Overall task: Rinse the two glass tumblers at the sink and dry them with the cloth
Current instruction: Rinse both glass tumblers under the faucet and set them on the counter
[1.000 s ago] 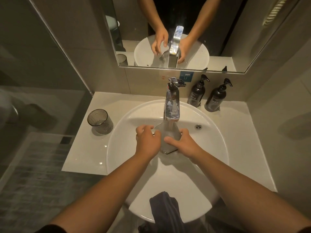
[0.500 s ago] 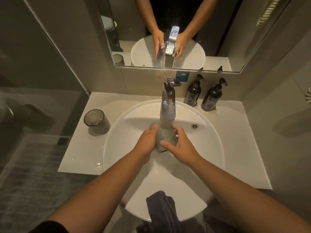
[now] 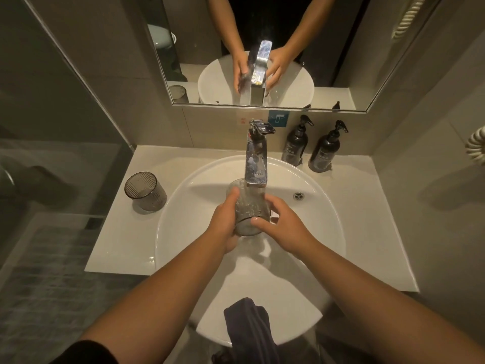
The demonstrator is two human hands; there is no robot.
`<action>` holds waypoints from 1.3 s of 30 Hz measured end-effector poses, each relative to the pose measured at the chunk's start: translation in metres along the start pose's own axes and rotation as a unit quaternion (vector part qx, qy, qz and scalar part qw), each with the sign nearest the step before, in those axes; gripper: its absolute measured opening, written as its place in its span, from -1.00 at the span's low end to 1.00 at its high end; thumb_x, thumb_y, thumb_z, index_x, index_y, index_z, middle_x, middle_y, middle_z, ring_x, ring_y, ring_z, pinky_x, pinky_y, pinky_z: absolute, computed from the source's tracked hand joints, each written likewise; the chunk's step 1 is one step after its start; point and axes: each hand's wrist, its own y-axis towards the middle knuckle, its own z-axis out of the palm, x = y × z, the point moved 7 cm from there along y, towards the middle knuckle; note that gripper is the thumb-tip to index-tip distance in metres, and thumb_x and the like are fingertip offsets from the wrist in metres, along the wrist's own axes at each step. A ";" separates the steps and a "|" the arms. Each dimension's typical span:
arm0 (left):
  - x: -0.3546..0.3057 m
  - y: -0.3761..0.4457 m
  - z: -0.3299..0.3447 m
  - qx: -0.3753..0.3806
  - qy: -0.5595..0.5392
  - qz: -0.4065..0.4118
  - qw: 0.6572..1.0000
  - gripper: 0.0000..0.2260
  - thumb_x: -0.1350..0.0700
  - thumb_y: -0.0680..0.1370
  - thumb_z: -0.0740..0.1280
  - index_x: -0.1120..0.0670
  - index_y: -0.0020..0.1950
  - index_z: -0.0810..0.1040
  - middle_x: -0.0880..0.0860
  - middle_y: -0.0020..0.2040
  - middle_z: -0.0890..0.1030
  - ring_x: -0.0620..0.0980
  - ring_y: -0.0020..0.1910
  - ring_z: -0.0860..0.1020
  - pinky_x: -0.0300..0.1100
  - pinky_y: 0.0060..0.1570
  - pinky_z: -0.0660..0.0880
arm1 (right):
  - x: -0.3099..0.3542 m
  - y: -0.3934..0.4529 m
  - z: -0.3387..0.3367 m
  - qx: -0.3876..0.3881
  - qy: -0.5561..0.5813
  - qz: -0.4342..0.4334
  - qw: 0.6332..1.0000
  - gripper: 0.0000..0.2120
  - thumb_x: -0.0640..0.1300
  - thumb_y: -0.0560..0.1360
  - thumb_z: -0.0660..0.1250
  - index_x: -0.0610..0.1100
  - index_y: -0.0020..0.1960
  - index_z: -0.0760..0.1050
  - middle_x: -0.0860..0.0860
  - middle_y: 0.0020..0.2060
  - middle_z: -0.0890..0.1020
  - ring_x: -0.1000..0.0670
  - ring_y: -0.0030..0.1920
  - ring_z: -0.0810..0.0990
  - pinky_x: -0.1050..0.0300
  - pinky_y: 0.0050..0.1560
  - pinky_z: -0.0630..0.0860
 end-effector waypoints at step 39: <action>0.016 0.002 -0.010 -0.029 -0.010 -0.168 0.985 -0.73 -0.08 0.44 0.36 0.02 0.03 0.70 0.10 -0.07 0.75 0.15 0.03 0.68 0.03 0.03 0.65 | 0.122 0.042 -0.050 -0.041 -0.451 -0.309 0.836 -0.33 -0.44 0.42 0.23 -0.17 0.50 0.22 -0.09 0.50 0.27 -0.10 0.51 0.19 0.07 0.42 0.20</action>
